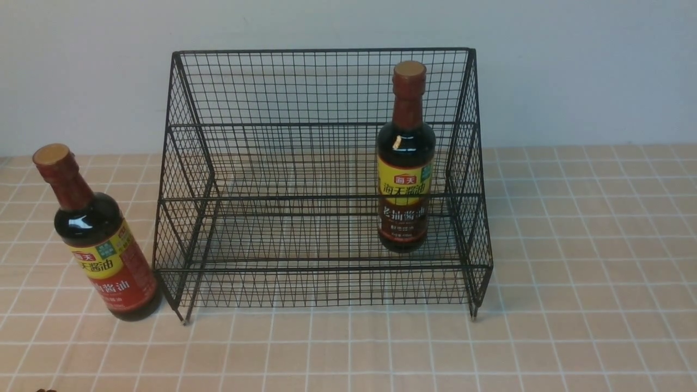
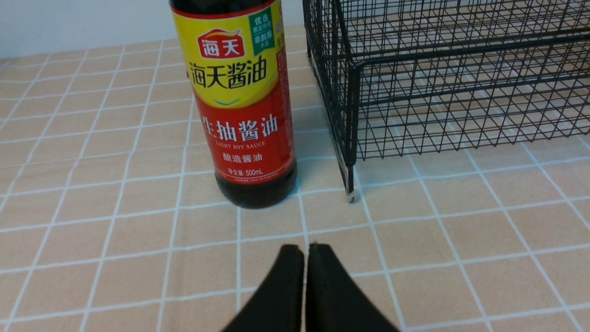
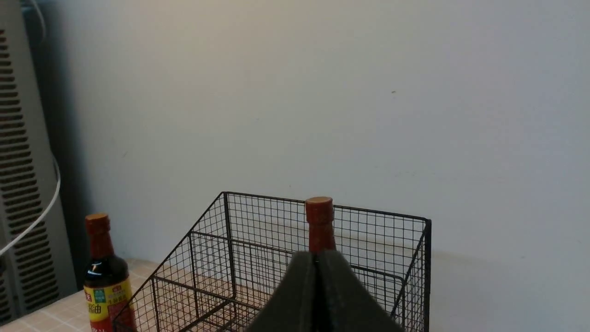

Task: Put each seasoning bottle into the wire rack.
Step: Use the left arm to grab the condiment bottle closest to it

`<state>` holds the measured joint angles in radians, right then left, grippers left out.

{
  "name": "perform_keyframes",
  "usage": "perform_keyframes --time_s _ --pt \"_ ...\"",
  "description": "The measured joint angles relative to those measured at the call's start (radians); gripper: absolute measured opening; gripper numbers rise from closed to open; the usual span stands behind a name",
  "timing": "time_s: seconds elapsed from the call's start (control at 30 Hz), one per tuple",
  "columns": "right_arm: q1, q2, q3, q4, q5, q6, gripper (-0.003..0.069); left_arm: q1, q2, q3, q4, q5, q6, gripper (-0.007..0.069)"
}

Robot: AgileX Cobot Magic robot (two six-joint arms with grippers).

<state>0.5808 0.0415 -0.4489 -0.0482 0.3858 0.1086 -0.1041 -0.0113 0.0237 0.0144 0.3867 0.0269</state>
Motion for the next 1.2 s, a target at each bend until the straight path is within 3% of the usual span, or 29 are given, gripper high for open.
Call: perform_keyframes --time_s 0.23,0.3,0.4,0.6,1.2 --pt "-0.040 -0.022 0.065 0.039 -0.011 -0.083 -0.0013 0.000 0.000 0.000 0.000 0.000 0.000 -0.0007" --pt "-0.117 -0.039 0.107 0.039 -0.016 -0.088 -0.0013 0.000 0.000 0.000 0.000 0.000 0.000 -0.0007" --pt "-0.313 -0.047 0.228 0.030 -0.019 -0.092 -0.0013 0.000 0.000 0.000 0.000 0.000 0.000 -0.0007" --pt "-0.540 -0.053 0.462 0.013 0.003 -0.093 -0.0013 0.000 0.000 0.000 0.000 0.000 0.000 -0.0007" --pt "-0.571 -0.053 0.467 0.013 0.002 -0.091 -0.0013 0.000 0.000 0.000 0.000 -0.001 0.000 -0.0007"
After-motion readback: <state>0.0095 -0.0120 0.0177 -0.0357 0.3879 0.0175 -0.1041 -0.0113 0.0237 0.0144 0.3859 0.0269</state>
